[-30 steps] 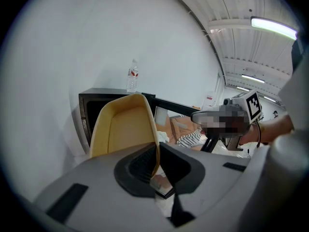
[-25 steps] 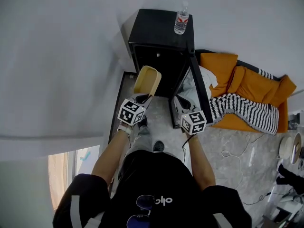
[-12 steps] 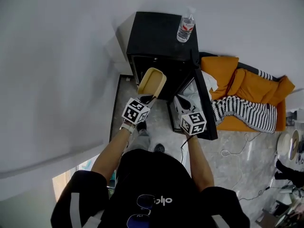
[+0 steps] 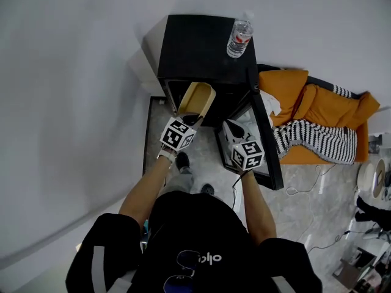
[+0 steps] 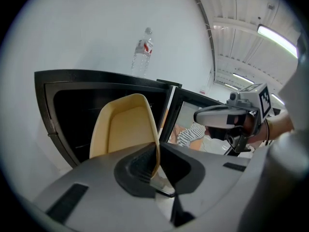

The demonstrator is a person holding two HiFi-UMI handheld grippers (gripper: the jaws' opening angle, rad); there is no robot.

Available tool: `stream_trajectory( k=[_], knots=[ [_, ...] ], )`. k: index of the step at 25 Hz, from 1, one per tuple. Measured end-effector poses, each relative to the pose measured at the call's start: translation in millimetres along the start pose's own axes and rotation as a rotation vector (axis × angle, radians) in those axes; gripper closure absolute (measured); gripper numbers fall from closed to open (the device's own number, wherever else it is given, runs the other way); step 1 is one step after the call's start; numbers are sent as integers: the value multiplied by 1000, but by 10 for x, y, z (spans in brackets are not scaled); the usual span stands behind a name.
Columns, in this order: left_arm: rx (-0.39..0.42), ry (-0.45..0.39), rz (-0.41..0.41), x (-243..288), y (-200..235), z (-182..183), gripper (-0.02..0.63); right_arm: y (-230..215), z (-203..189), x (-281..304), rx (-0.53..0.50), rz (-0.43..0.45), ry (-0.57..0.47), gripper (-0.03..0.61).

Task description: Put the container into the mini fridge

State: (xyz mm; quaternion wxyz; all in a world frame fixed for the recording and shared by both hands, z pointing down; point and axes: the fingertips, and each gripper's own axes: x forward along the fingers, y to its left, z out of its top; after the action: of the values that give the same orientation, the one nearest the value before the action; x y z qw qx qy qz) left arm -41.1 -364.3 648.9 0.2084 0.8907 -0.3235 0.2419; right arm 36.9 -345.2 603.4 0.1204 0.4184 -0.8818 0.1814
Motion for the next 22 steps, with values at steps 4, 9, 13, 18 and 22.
stream_trajectory(
  k=[4, 9, 13, 18, 22],
  knots=[
    [5, 4, -10, 99, 112, 50, 591, -57, 23, 185, 1, -3, 7, 572],
    [11, 19, -31, 184, 231, 69, 591, -89, 59, 392, 4, -6, 12, 572],
    [24, 34, -45, 245, 344, 93, 591, -84, 110, 563, 10, -7, 7, 572],
    [45, 53, -63, 299, 434, 127, 591, -54, 179, 795, 7, -5, 6, 572],
    [63, 65, -84, 353, 490, 135, 591, -51, 228, 968, 17, -9, 3, 572]
  ],
)
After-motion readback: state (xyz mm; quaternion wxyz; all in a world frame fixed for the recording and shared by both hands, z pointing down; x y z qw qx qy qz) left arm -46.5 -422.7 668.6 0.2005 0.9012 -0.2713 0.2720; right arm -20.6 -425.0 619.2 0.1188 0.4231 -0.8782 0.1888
